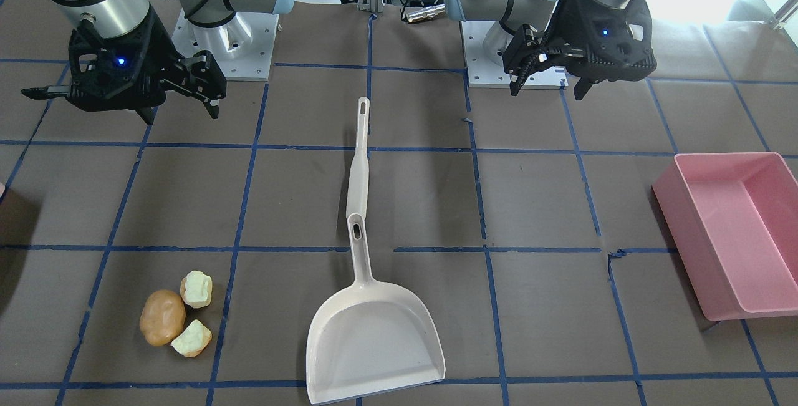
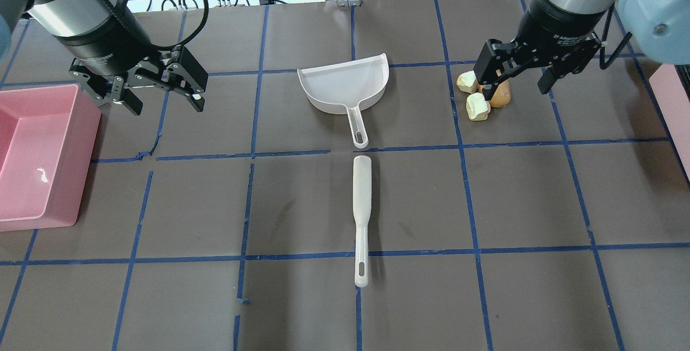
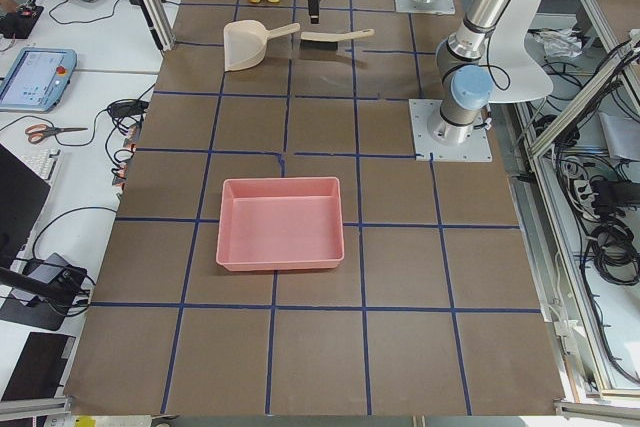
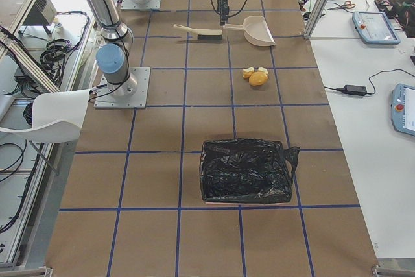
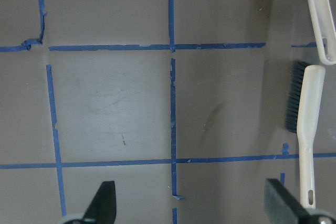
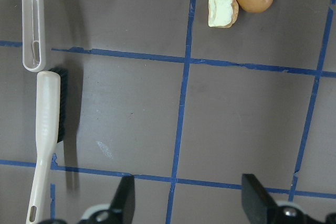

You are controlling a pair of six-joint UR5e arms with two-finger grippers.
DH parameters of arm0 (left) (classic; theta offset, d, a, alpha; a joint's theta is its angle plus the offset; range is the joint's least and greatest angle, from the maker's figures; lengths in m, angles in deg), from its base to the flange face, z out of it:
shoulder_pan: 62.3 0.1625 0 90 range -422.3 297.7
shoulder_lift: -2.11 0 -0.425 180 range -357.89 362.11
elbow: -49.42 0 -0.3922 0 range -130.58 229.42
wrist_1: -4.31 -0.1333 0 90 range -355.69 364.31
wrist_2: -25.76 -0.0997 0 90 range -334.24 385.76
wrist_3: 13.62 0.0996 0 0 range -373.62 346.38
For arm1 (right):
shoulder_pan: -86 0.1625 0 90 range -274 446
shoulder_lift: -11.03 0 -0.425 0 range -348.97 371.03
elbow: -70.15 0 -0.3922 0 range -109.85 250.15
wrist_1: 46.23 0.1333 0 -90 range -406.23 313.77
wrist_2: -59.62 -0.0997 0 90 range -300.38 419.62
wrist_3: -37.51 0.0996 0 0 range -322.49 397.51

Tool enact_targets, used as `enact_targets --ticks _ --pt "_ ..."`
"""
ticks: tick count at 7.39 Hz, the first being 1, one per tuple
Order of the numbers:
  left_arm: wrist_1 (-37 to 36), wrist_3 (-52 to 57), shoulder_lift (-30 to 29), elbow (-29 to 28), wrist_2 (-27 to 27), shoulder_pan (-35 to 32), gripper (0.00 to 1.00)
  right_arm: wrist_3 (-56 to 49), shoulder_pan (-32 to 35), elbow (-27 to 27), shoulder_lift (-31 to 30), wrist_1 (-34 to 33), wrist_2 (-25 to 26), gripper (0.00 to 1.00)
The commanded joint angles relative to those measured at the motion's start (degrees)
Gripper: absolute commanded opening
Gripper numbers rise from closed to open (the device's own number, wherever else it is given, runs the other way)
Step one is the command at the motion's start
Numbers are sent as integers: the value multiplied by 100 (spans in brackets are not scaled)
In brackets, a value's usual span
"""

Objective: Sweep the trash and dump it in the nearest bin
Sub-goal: 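Move the left gripper toward the white brush handle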

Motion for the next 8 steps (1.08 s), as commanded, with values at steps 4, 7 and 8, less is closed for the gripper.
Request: enact_targets --ticks 4,7,8 --pt "-5 92 -5 2 -1 -4 100 -11 -9 6 -1 4 -21 100" --pt "-5 4 -14 2 8 -4 100 -11 -9 6 -1 4 -30 100" --pt "-5 4 -14 11 8 -4 100 -11 -9 6 -1 4 -30 100"
